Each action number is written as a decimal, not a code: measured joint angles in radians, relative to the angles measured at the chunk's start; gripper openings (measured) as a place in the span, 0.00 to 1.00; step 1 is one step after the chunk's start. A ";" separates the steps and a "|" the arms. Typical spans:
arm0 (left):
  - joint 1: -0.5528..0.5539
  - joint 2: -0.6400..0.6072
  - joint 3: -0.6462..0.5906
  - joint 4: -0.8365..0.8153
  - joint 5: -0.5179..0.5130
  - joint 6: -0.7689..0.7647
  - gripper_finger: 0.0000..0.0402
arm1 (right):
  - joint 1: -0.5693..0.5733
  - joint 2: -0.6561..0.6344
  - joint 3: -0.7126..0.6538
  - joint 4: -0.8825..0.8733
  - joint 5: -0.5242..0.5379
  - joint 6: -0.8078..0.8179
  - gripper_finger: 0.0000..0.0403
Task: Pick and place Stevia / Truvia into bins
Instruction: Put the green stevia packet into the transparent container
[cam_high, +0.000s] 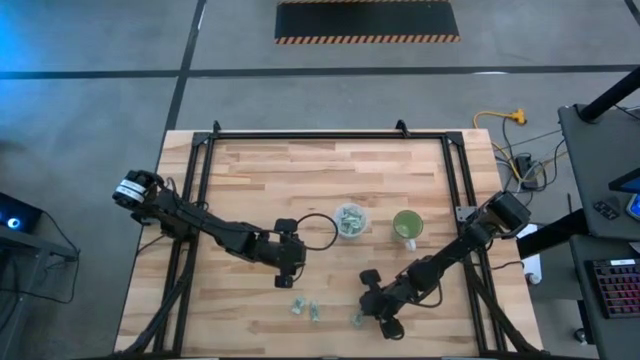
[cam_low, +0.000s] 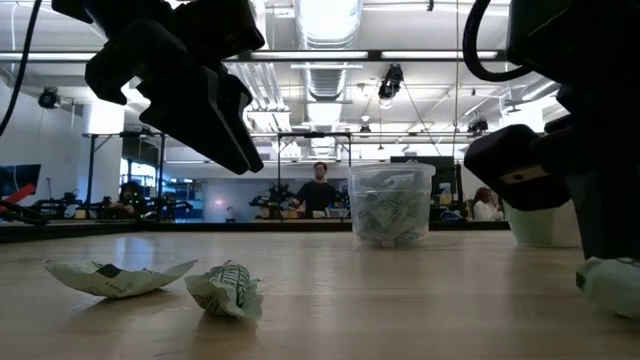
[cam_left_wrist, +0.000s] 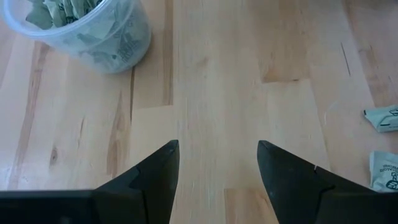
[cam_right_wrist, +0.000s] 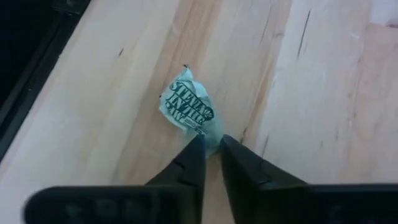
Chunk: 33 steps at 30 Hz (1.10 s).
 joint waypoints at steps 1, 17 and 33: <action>0.000 0.000 0.000 0.000 0.000 0.000 0.50 | 0.000 0.000 0.001 -0.002 0.001 -0.010 0.09; 0.000 0.000 -0.003 0.000 0.000 0.001 0.50 | 0.001 -0.037 0.005 -0.009 0.098 -0.085 0.02; 0.000 0.000 -0.007 0.000 0.000 0.002 0.50 | 0.009 -0.248 0.004 -0.174 0.583 -0.236 0.02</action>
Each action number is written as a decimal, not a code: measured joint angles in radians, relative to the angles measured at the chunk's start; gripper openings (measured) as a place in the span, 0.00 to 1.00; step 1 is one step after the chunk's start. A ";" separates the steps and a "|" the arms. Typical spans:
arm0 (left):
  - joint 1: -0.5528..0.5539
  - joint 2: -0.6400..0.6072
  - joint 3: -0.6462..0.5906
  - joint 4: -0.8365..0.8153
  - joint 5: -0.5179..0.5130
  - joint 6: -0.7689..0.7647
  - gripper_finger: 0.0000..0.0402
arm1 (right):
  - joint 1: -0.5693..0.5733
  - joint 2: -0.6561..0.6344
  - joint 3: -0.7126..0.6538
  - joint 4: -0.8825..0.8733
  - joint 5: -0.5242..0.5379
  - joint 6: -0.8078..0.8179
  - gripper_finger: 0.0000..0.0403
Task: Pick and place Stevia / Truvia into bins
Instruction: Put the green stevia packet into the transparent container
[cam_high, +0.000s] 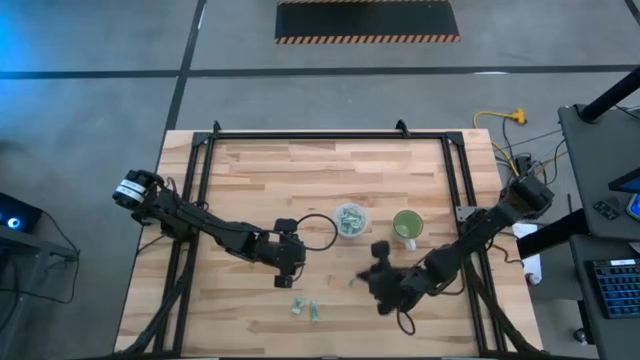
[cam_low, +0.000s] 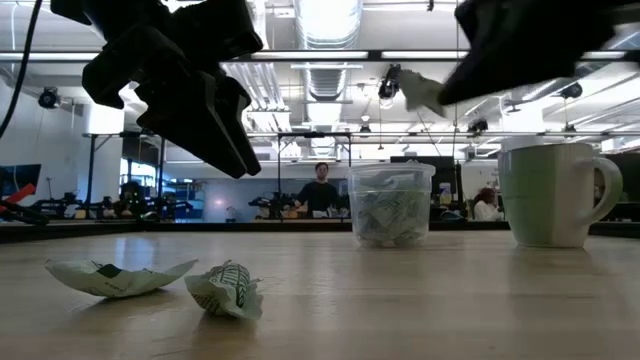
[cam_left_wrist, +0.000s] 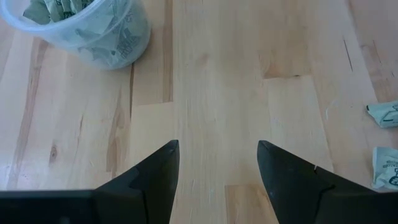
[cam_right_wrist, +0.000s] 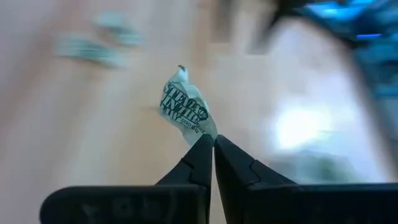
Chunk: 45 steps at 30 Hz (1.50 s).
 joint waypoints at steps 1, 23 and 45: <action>0.000 0.000 0.000 -0.001 0.000 0.000 0.50 | -0.007 -0.020 0.000 -0.022 0.060 -0.012 0.02; 0.000 0.000 -0.025 0.000 0.000 -0.001 0.50 | -0.452 -0.125 -0.021 -0.180 -0.008 -0.031 0.02; -0.002 0.001 -0.061 0.195 0.235 0.074 0.49 | -0.364 -0.248 -0.017 -0.231 -0.159 -0.033 0.35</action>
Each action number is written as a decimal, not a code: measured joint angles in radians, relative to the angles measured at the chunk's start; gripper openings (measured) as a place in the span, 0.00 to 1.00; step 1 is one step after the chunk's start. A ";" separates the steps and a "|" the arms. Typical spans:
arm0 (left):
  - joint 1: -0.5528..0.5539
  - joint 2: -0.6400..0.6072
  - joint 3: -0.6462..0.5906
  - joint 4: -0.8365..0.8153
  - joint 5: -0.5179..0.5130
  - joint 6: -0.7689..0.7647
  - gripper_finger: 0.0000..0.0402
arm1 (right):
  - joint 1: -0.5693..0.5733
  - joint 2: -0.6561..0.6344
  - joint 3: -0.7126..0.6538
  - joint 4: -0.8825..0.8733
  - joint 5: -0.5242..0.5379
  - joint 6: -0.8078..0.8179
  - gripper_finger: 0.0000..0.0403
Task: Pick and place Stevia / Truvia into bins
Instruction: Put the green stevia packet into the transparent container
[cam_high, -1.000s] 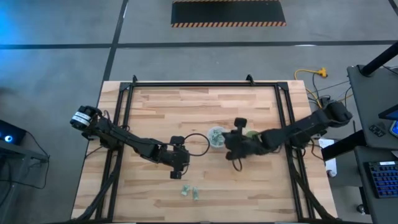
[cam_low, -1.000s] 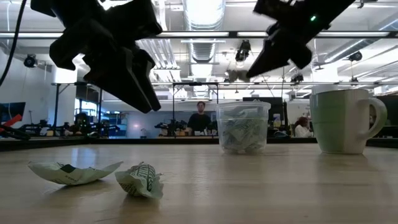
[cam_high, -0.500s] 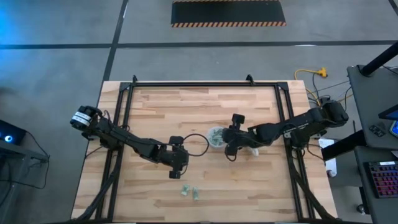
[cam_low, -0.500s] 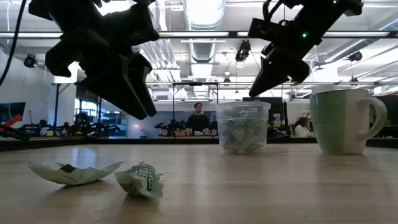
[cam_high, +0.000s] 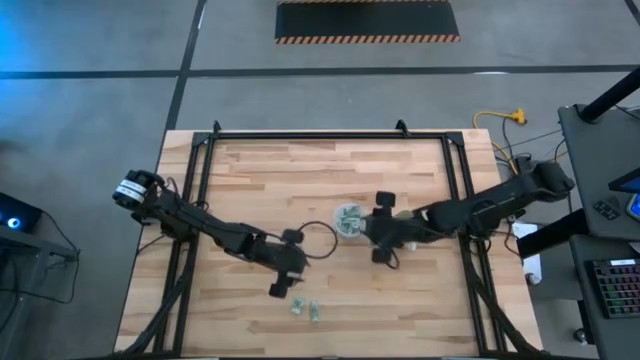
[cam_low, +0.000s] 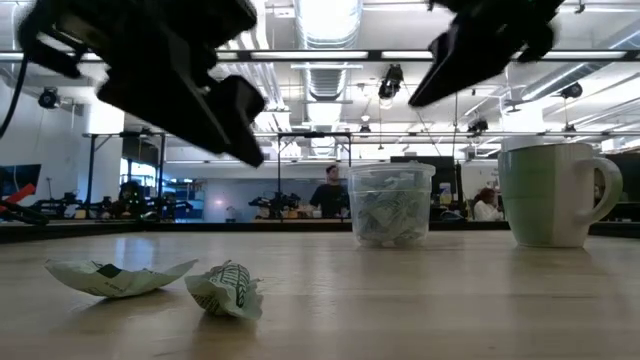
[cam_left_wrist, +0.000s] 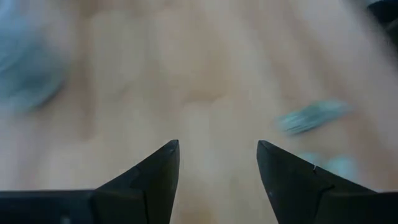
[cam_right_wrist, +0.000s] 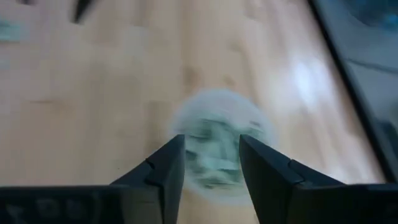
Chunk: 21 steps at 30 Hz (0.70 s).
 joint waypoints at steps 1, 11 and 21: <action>0.000 0.000 -0.011 0.047 0.045 0.019 0.49 | 0.019 -0.015 0.000 0.001 -0.027 -0.007 0.36; -0.002 0.120 -0.045 0.289 0.228 0.086 0.40 | 0.214 -0.076 -0.019 0.003 -0.149 0.053 0.32; -0.002 0.255 0.032 0.320 0.358 0.085 0.38 | 0.297 -0.057 -0.020 0.007 -0.144 0.112 0.27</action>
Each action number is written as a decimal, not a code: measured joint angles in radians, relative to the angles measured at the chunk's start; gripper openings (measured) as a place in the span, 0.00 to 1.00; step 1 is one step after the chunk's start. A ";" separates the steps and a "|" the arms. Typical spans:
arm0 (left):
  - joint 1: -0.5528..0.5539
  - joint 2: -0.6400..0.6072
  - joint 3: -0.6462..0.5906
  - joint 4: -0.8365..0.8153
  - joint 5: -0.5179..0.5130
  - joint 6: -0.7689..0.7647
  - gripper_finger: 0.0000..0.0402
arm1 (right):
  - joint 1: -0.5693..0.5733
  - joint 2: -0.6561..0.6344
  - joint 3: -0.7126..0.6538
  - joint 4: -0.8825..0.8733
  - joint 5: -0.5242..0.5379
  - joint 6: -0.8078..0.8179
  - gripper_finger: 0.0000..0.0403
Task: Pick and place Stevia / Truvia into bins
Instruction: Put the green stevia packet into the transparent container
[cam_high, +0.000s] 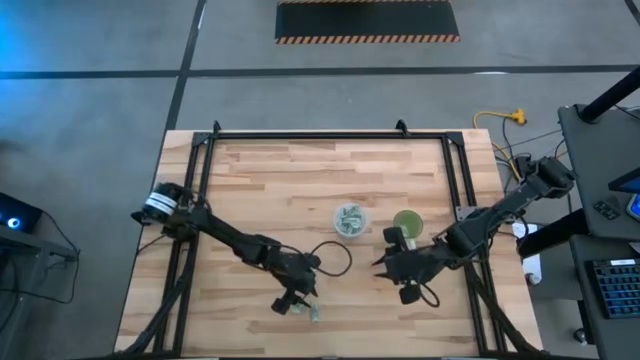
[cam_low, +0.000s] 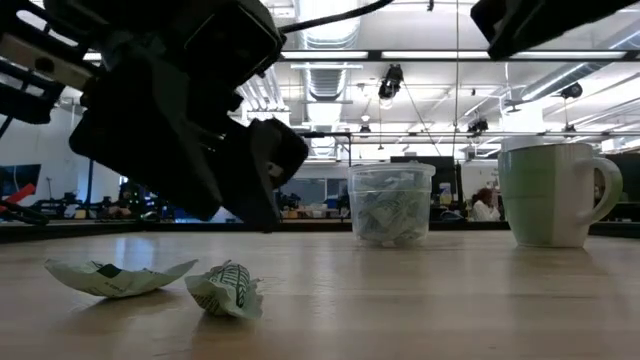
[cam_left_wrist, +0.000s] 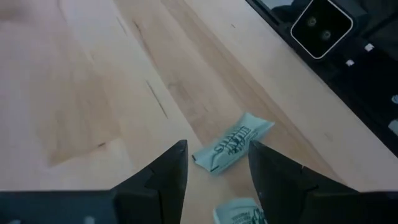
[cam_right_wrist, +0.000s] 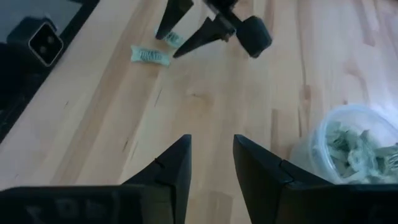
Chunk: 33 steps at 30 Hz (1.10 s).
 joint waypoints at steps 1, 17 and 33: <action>0.000 0.008 0.006 0.002 0.004 -0.001 0.38 | 0.001 0.001 0.000 -0.003 0.000 0.004 0.27; -0.002 0.101 0.049 0.001 -0.003 0.056 0.34 | 0.005 0.002 -0.022 -0.002 0.001 0.037 0.19; 0.012 0.101 0.056 -0.011 -0.036 0.105 0.02 | 0.005 0.002 -0.056 0.005 0.001 0.037 0.19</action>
